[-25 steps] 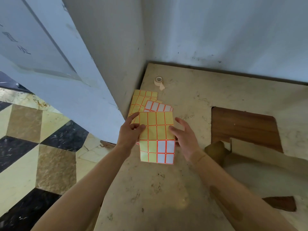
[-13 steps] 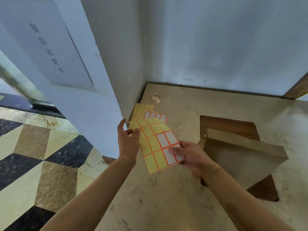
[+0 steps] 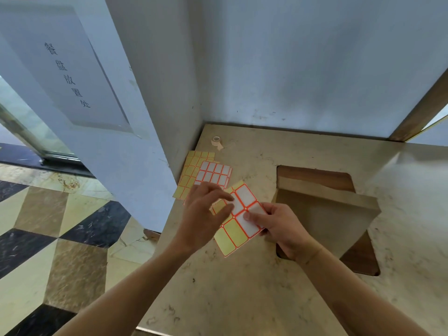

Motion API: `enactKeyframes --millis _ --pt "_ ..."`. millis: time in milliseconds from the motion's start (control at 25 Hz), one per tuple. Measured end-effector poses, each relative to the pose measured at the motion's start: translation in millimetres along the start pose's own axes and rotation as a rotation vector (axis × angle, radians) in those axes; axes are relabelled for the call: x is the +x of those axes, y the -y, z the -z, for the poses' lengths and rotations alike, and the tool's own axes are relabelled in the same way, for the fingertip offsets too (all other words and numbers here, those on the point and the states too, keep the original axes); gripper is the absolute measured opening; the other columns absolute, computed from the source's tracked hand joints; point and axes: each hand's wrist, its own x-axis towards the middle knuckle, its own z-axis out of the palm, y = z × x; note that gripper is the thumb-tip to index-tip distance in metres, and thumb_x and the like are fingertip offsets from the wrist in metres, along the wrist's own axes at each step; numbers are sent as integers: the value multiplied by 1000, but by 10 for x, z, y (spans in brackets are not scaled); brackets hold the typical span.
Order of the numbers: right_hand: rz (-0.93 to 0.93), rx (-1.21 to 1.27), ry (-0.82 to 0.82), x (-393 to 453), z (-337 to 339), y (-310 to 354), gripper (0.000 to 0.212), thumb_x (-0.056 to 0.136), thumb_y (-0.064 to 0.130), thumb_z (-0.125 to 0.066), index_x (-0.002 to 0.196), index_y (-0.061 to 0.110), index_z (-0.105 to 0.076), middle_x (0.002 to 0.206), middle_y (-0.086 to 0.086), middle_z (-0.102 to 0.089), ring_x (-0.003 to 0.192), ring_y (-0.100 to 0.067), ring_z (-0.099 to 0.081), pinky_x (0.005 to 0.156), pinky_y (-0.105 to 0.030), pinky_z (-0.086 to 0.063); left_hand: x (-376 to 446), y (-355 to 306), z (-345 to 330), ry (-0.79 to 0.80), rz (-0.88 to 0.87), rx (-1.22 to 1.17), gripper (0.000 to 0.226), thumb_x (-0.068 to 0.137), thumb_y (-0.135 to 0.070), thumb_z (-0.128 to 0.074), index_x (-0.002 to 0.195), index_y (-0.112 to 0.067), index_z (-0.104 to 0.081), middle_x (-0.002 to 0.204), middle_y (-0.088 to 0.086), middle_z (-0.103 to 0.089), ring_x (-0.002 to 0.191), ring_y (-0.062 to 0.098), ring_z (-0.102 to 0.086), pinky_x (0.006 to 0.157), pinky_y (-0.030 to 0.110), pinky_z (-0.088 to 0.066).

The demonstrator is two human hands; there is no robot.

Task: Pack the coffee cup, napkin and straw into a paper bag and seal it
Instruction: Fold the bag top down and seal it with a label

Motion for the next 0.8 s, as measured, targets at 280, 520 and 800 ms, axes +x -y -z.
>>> enactKeyframes --millis 280,520,800 --pt "83 46 11 -98 71 52 8 84 24 -71 81 24 -78 89 -3 -77 83 -23 -73 79 -35 -58 -53 -213 8 115 -101 3 21 81 -38 -74 96 -23 -71 91 -11 -68 82 2 -55 69 24 -50" --pt "145 -46 20 -105 108 59 11 86 22 -68 89 15 -76 86 -5 -75 76 -20 -63 70 -31 -49 -12 -267 29 147 -77 3 15 82 -35 -74 92 -25 -72 81 -22 -62 87 0 -57 69 7 -44" --pt "226 -109 44 -71 139 105 9 85 17 -69 90 19 -77 90 1 -76 86 -16 -72 78 -26 -57 23 -260 35 198 -16 -58 10 82 -31 -74 89 -24 -73 76 -29 -60 82 -12 -58 66 1 -40"
